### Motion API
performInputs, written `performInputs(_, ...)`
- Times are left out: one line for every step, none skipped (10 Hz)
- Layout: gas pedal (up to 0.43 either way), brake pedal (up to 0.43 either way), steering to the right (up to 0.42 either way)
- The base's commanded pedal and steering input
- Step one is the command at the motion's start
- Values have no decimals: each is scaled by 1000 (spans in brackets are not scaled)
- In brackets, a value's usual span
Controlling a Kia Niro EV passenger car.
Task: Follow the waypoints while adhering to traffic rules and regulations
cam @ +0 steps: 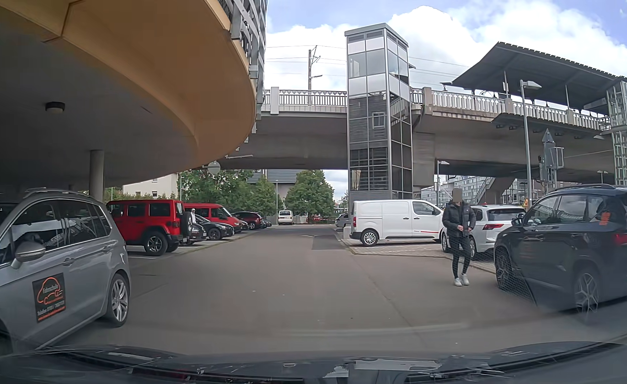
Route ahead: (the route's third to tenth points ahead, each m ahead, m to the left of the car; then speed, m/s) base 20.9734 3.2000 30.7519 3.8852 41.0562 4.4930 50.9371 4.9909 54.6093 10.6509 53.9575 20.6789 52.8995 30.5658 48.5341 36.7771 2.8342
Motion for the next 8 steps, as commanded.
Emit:
performInputs(0,0,-67)
performInputs(0,0,-69)
performInputs(0,0,-69)
performInputs(0,0,-69)
performInputs(0,0,-69)
performInputs(0,0,-69)
performInputs(0,0,-69)
performInputs(0,0,-69)
